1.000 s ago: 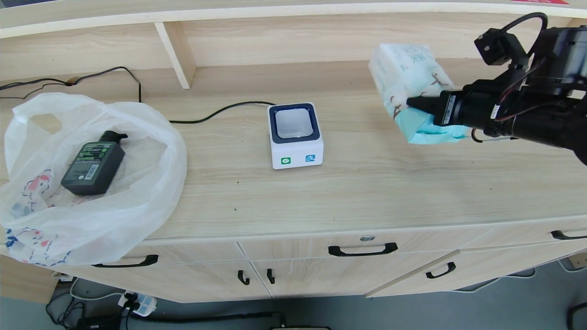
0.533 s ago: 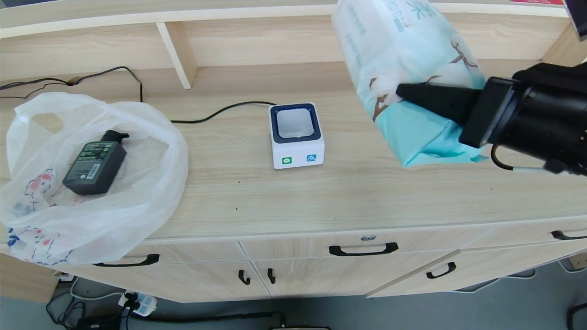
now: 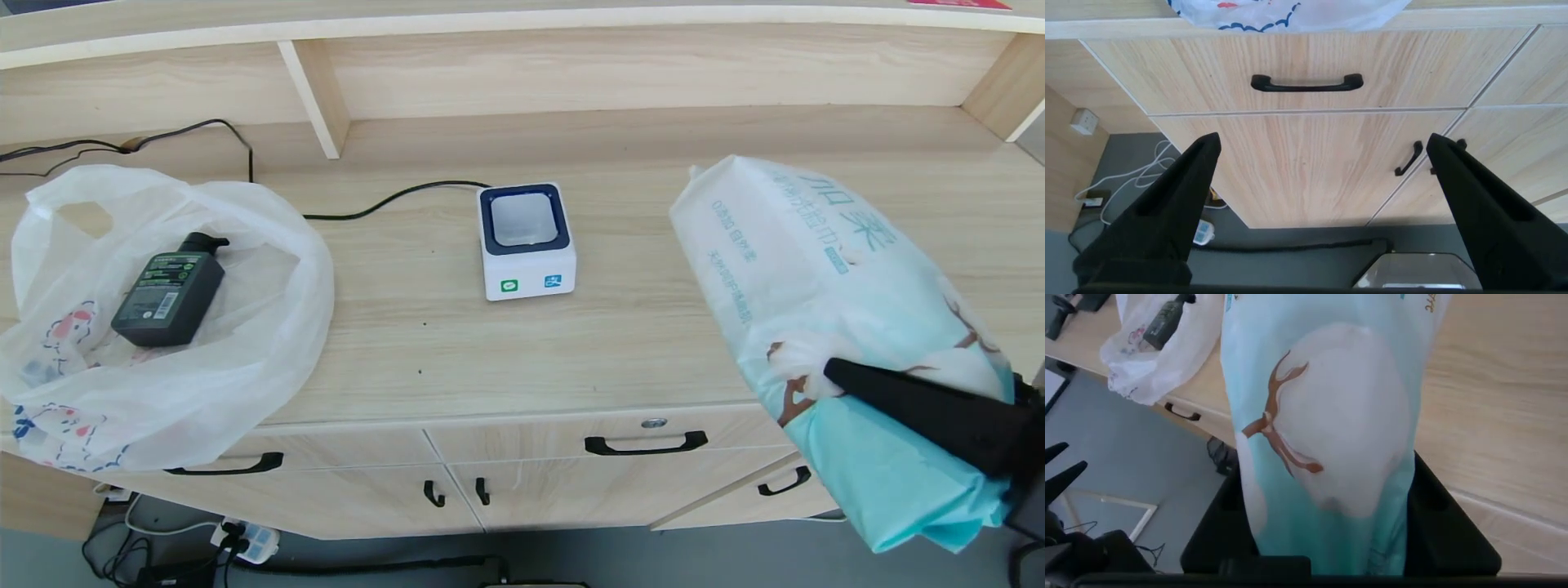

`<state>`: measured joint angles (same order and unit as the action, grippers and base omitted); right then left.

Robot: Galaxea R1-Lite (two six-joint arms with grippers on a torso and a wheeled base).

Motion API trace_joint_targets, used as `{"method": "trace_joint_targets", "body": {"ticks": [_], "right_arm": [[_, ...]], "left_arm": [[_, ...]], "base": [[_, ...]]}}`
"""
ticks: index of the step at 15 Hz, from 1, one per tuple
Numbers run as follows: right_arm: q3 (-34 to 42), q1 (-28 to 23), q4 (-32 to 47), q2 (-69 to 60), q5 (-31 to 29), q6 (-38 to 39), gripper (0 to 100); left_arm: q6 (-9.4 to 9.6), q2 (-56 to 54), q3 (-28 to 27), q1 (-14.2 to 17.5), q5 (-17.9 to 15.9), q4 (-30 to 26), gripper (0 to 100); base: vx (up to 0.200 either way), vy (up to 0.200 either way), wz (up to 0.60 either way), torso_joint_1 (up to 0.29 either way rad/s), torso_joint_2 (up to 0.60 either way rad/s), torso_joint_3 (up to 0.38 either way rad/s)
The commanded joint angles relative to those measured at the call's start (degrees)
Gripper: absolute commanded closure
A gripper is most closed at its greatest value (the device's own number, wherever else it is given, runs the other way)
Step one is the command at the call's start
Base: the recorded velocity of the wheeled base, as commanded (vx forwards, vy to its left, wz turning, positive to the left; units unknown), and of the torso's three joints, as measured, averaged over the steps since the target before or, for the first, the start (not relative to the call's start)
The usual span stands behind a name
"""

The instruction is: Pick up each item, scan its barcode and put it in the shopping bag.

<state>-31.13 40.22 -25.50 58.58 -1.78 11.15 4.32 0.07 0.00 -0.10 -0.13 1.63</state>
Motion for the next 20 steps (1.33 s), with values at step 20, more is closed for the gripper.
{"method": "trace_joint_targets", "body": {"ticks": [20], "right_arm": [[3.3,15.4,-12.4,-6.4,22.0,67.7,100]], "left_arm": [[0.08,0.0,0.0,0.0,0.0,0.0,0]], "base": [[0.000,0.000,0.00,0.000,0.00,0.000]]}}
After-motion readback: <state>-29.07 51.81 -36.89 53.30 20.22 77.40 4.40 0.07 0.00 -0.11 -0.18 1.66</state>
